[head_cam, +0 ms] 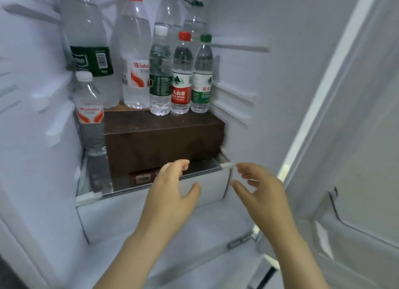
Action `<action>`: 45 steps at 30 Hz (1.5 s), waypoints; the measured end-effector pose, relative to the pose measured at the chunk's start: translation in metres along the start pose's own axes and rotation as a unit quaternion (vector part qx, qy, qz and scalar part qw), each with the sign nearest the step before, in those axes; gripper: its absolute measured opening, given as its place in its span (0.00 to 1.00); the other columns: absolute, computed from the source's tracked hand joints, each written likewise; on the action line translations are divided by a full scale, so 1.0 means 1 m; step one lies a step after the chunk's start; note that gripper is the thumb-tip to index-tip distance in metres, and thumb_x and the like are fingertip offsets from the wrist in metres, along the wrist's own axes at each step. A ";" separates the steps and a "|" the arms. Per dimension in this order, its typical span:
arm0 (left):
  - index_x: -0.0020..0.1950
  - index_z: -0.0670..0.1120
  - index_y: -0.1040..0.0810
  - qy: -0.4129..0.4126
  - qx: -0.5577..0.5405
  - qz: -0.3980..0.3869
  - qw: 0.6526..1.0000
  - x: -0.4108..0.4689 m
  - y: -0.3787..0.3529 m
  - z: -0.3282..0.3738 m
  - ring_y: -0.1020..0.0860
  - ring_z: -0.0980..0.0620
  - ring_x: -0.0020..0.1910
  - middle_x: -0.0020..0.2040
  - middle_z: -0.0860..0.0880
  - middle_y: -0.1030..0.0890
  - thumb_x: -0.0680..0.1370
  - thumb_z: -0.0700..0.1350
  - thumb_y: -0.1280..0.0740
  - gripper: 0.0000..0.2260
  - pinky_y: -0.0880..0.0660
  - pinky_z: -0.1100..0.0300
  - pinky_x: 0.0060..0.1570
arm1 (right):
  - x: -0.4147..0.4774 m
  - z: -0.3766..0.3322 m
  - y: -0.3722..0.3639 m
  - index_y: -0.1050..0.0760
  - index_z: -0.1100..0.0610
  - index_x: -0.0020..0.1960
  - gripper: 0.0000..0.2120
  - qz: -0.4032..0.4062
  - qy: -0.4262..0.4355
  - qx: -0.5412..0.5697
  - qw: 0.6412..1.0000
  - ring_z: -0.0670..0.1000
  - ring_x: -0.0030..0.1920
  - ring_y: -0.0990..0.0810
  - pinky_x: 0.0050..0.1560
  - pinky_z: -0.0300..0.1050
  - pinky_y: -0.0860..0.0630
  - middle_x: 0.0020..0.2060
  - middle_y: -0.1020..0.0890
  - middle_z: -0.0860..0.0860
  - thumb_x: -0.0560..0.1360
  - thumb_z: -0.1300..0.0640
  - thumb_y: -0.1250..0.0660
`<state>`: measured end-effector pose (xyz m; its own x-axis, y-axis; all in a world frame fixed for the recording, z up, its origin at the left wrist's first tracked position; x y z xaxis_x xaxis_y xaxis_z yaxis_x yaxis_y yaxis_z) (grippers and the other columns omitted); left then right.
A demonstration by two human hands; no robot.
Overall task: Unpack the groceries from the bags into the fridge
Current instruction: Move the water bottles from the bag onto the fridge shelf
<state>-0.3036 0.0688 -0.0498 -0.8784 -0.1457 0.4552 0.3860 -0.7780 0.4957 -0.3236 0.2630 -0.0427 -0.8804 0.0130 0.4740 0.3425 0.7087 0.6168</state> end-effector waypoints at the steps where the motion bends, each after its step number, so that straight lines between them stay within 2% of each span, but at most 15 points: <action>1: 0.65 0.50 0.28 -0.003 0.000 -0.018 1.000 -0.008 -0.010 0.002 0.26 0.58 0.60 0.60 0.55 0.26 0.74 0.45 0.30 0.20 0.32 0.66 0.58 | -0.014 0.010 0.003 0.23 0.51 0.62 0.17 -0.003 -0.018 -0.003 1.000 0.45 0.52 0.22 0.57 0.44 0.24 0.53 0.20 0.45 0.74 0.56 0.29; 3: 0.66 0.50 0.28 0.000 -0.004 -0.053 0.999 -0.024 -0.029 0.005 0.27 0.58 0.60 0.60 0.56 0.27 0.74 0.45 0.31 0.20 0.34 0.69 0.56 | -0.042 0.029 0.008 0.24 0.50 0.63 0.17 -0.011 -0.054 -0.002 0.999 0.43 0.53 0.23 0.57 0.40 0.25 0.54 0.22 0.43 0.75 0.55 0.30; 8: 0.66 0.50 0.28 0.011 -0.012 -0.136 0.991 -0.065 -0.069 0.014 0.27 0.57 0.59 0.60 0.56 0.27 0.75 0.47 0.31 0.20 0.33 0.65 0.59 | -0.110 0.067 0.022 0.25 0.47 0.62 0.16 -0.040 -0.131 0.001 0.991 0.37 0.53 0.24 0.54 0.31 0.28 0.54 0.23 0.39 0.75 0.54 0.30; 18: 0.66 0.53 0.29 0.024 -0.013 -0.294 0.956 -0.166 -0.144 0.048 0.27 0.60 0.58 0.59 0.58 0.27 0.75 0.47 0.32 0.19 0.30 0.63 0.61 | -0.222 0.135 0.091 0.23 0.49 0.62 0.17 -0.032 -0.251 -0.045 0.966 0.42 0.54 0.23 0.57 0.42 0.24 0.52 0.21 0.40 0.73 0.53 0.29; 23: 0.63 0.53 0.27 -0.013 -0.025 -0.371 0.928 -0.207 -0.180 0.079 0.26 0.59 0.55 0.57 0.57 0.26 0.75 0.46 0.32 0.17 0.31 0.70 0.53 | -0.271 0.153 0.137 0.24 0.50 0.62 0.17 0.011 -0.304 -0.077 0.950 0.42 0.54 0.23 0.57 0.44 0.25 0.53 0.21 0.42 0.74 0.54 0.30; 26: 0.63 0.55 0.28 -0.046 -0.042 -0.424 0.903 -0.224 -0.202 0.102 0.27 0.63 0.55 0.57 0.60 0.27 0.75 0.48 0.32 0.16 0.35 0.79 0.47 | -0.302 0.159 0.165 0.24 0.50 0.62 0.16 0.051 -0.347 -0.094 0.932 0.42 0.53 0.23 0.57 0.43 0.25 0.53 0.21 0.42 0.74 0.53 0.30; 29: 0.64 0.56 0.29 -0.076 -0.063 -0.464 0.880 -0.236 -0.224 0.127 0.28 0.65 0.56 0.59 0.61 0.28 0.76 0.49 0.33 0.17 0.33 0.77 0.50 | -0.327 0.162 0.192 0.24 0.49 0.63 0.17 0.091 -0.386 -0.119 0.910 0.41 0.53 0.23 0.58 0.43 0.25 0.53 0.22 0.41 0.74 0.52 0.30; 31: 0.65 0.55 0.29 -0.113 -0.078 -0.492 0.859 -0.243 -0.238 0.147 0.28 0.65 0.57 0.60 0.61 0.28 0.76 0.49 0.33 0.18 0.31 0.69 0.56 | -0.343 0.161 0.209 0.25 0.48 0.63 0.18 0.124 -0.414 -0.135 0.891 0.41 0.54 0.24 0.58 0.42 0.25 0.54 0.22 0.41 0.74 0.51 0.30; 33: 0.65 0.55 0.29 -0.150 -0.092 -0.523 0.834 -0.251 -0.254 0.165 0.28 0.64 0.57 0.60 0.60 0.27 0.76 0.49 0.33 0.18 0.31 0.67 0.58 | -0.358 0.156 0.223 0.26 0.47 0.64 0.18 0.166 -0.438 -0.155 0.870 0.41 0.54 0.24 0.58 0.42 0.24 0.54 0.22 0.41 0.74 0.50 0.31; 38: 0.65 0.54 0.29 -0.239 -0.131 -0.594 0.757 -0.269 -0.278 0.207 0.28 0.64 0.56 0.60 0.59 0.27 0.76 0.50 0.33 0.18 0.32 0.68 0.57 | -0.394 0.129 0.244 0.25 0.48 0.64 0.18 0.260 -0.513 -0.188 0.796 0.41 0.54 0.24 0.59 0.44 0.23 0.55 0.21 0.42 0.75 0.51 0.30; 43: 0.66 0.54 0.29 -0.317 -0.175 -0.656 0.662 -0.299 -0.280 0.244 0.27 0.61 0.57 0.60 0.58 0.26 0.76 0.50 0.33 0.18 0.30 0.67 0.56 | -0.437 0.090 0.247 0.24 0.50 0.63 0.18 0.358 -0.569 -0.224 0.705 0.41 0.52 0.23 0.55 0.36 0.26 0.53 0.21 0.42 0.74 0.52 0.29; 45: 0.66 0.53 0.29 -0.332 -0.196 -0.677 0.627 -0.316 -0.276 0.255 0.27 0.61 0.57 0.60 0.58 0.26 0.76 0.50 0.33 0.18 0.29 0.66 0.57 | -0.453 0.073 0.246 0.23 0.49 0.62 0.18 0.387 -0.586 -0.234 0.672 0.41 0.53 0.23 0.55 0.36 0.26 0.53 0.21 0.42 0.74 0.52 0.29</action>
<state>-0.0604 0.4851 -0.1416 0.0353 0.9957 0.0855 -0.8004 -0.0231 0.5990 0.1360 0.4828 -0.1515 0.0614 0.9914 0.1156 0.6706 -0.1268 0.7309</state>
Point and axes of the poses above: each hand's wrist, its own x-axis towards the middle knuckle, its own y-axis out of the back of the hand, z = x × y, the point moved 3 cm from there along x, towards the middle knuckle
